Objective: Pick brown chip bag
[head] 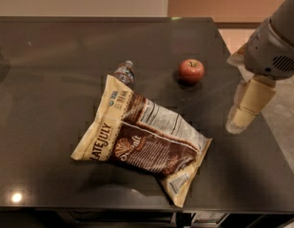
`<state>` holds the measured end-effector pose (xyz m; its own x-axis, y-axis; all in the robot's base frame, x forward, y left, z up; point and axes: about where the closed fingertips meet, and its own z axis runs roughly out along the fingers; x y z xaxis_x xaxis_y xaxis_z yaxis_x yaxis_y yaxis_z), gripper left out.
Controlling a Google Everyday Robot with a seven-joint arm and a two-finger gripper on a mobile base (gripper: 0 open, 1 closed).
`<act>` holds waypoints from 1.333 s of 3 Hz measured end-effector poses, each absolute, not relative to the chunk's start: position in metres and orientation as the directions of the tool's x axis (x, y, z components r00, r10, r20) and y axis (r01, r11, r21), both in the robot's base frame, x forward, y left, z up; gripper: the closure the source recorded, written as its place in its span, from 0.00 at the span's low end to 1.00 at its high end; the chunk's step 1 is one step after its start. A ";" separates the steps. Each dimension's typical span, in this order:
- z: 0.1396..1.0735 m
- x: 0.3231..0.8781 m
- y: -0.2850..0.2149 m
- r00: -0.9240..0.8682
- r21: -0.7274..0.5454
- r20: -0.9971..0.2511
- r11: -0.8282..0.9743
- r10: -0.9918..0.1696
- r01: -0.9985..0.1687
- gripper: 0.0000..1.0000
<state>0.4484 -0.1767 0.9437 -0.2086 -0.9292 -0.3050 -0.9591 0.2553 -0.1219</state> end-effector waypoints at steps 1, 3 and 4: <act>0.921 0.440 -0.140 -0.174 -0.053 -0.367 0.208 -0.914 -0.977 0.00; 0.879 0.413 -0.086 -0.103 0.026 -0.430 0.101 -0.897 -0.995 0.00; 0.865 0.406 -0.074 -0.090 0.043 -0.438 0.080 -0.894 -0.996 0.00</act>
Offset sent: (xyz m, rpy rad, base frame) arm -0.0437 0.1075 -0.0730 0.1865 0.1402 0.2029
